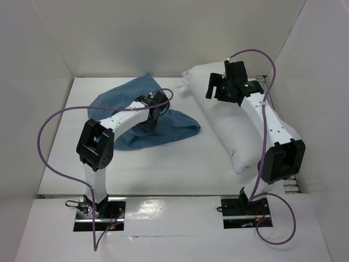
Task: Put the pillow into the pillowcase
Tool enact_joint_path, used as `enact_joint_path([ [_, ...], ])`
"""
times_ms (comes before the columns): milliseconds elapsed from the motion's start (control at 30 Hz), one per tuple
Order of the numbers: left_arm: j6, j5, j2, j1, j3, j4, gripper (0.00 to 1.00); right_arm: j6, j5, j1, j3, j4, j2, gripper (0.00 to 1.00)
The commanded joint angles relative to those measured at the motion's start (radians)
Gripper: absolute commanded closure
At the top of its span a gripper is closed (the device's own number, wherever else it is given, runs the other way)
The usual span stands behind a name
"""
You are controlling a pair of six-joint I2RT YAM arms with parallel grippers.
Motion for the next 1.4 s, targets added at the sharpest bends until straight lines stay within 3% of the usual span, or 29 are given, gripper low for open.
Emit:
enact_joint_path([
  [0, 0.027, -0.034, 0.024, 0.028, 0.011, 0.062, 0.22, -0.013, -0.023, -0.008, -0.001, -0.015, -0.056, 0.14],
  [100, 0.027, -0.025, 0.048, 0.04, 0.038, 0.062, 0.27, -0.013, -0.023, -0.017, -0.001, -0.015, -0.056, 0.14],
  [167, 0.017, -0.025, 0.06, 0.049, 0.061, 0.048, 0.4, -0.023, 0.0, -0.017, 0.028, -0.024, -0.041, 0.14],
  [200, 0.008, -0.025, 0.06, 0.049, 0.084, 0.039, 0.66, -0.023, 0.011, -0.017, 0.042, -0.024, -0.032, 0.14],
  [233, -0.002, -0.025, 0.06, 0.058, 0.097, 0.019, 0.84, -0.032, 0.04, -0.017, 0.077, -0.035, -0.005, 0.12],
  [267, -0.015, -0.013, 0.06, 0.059, 0.11, 0.007, 0.96, -0.053, 0.04, -0.006, 0.097, -0.044, 0.014, 0.11],
  [300, -0.016, 0.018, 0.051, 0.059, 0.135, 0.007, 1.0, -0.078, 0.058, -0.006, 0.149, -0.061, 0.063, 0.08],
  [500, -0.016, 0.162, -0.058, 0.068, 0.187, -0.032, 1.0, -0.099, 0.357, 0.061, 0.349, -0.133, 0.285, 0.0],
  [667, -0.035, 0.299, -0.122, 0.114, 0.253, -0.05, 1.0, -0.109, 0.313, 0.051, 0.456, -0.09, 0.503, 0.0],
  [700, -0.045, 0.328, -0.123, 0.123, 0.253, -0.062, 1.0, -0.109, 0.313, 0.051, 0.466, -0.078, 0.528, 0.04],
  [767, -0.058, 0.411, -0.147, 0.135, 0.278, -0.062, 1.0, -0.109, 0.301, 0.051, 0.508, -0.069, 0.595, 0.32],
  [800, -0.068, 0.428, -0.147, 0.135, 0.278, -0.062, 1.0, -0.109, 0.269, 0.041, 0.525, -0.069, 0.609, 0.55],
  [833, -0.068, 0.457, -0.156, 0.147, 0.29, -0.075, 1.0, -0.109, 0.251, 0.041, 0.547, -0.086, 0.618, 1.0],
  [967, -0.077, 0.523, -0.166, 0.193, 0.328, -0.101, 1.0, -0.119, 0.175, 0.041, 0.529, -0.038, 0.521, 1.0],
  [1067, -0.089, 0.57, -0.153, 0.235, 0.341, -0.101, 1.0, -0.133, 0.079, 0.041, 0.412, 0.034, 0.34, 1.0],
  [1367, -0.121, 0.665, -0.07, 0.327, 0.368, -0.055, 1.0, -0.173, -0.269, 0.041, -0.109, 0.21, -0.26, 1.0],
])
